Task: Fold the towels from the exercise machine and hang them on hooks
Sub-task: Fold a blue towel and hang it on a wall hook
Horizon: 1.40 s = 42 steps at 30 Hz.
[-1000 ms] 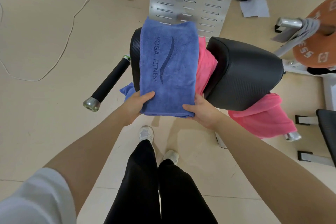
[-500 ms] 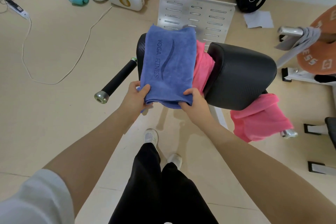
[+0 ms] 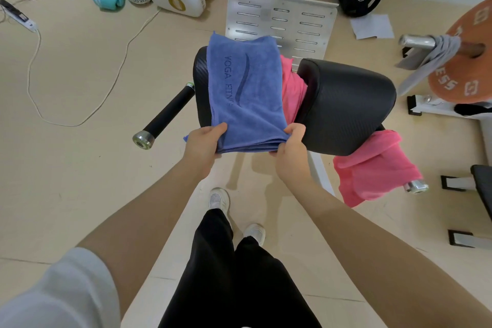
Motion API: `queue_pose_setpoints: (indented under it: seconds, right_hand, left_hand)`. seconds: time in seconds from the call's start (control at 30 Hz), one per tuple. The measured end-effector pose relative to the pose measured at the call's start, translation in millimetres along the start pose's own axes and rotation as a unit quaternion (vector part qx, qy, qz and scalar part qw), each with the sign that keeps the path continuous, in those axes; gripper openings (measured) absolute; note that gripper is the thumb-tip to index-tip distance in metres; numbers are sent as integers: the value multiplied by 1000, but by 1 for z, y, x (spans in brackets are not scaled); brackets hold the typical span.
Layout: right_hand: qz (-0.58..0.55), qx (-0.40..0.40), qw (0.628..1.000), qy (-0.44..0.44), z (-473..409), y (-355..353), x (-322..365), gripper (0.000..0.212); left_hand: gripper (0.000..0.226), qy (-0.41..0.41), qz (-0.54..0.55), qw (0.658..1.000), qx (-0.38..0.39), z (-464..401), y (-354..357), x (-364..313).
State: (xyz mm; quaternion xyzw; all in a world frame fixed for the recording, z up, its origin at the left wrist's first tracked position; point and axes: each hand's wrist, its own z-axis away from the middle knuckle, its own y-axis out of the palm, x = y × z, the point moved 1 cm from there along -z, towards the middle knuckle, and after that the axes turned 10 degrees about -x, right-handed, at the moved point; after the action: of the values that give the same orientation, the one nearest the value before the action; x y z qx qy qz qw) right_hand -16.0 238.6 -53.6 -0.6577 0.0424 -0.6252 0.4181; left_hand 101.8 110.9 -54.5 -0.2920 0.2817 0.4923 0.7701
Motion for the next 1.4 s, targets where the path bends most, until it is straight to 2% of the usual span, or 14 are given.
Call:
queue_pose_setpoints:
  seconds: [0.2, 0.37, 0.47, 0.57, 0.63, 0.73, 0.83, 0.9, 0.97, 1.03, 1.1, 1.23, 1.3, 1.4]
  right_hand:
    - [-96, 27, 994, 44, 5, -9, 3, 35]
    - [5, 75, 996, -40, 2, -19, -6, 30]
    - [70, 142, 984, -80, 0, -24, -8, 22]
    - [123, 199, 967, -100, -2, -31, -9, 30]
    - [144, 209, 961, -111, -2, -37, -6, 31]
    - [178, 182, 953, -165, -7, -44, 1, 24]
    - [156, 109, 947, -258, -20, -50, 13, 18]
    - [111, 133, 957, -233, -29, -54, 30, 18]
    - [41, 195, 970, -139, -36, -56, 48, 13]
    - [-7, 188, 979, -84, -48, -53, 62, 7]
    - [-40, 152, 986, -49, -64, -46, 71, 4]
    - [-75, 104, 992, 15, -99, -29, 86, 10]
    - [-57, 88, 995, 2, -116, -19, 92, 18]
    - [-51, 59, 997, -4, -142, -8, 103, 23]
  left_hand:
    - [16, 28, -4, 999, 18, 6, -3, 3]
    - [21, 103, -111, 988, -20, 10, -9, -2]
    - [8, 120, -97, 988, -25, 13, -13, -4]
    - [22, 125, -69, 989, 24, 21, -20, -10]
    - [25, 95, -50, 992, 71, 31, -20, -18]
    - [15, -43, -56, 993, 95, 38, -22, -35]
    - [16, -53, -116, 984, 127, 34, -29, -51]
    - [37, -18, -146, 978, 147, 32, -31, -63]
    - [67, 4, -167, 968, 185, 24, -30, -78]
    - [87, 4, -159, 960, 230, 11, -28, -94]
    - [79, 8, -166, 951, 261, 0, -27, -110]
    - [20, 138, -337, 887, 283, -11, -18, -137]
    - [32, 204, -370, 875, 235, -29, -11, -145]
    - [32, 204, -302, 909, 200, -52, -5, -161]
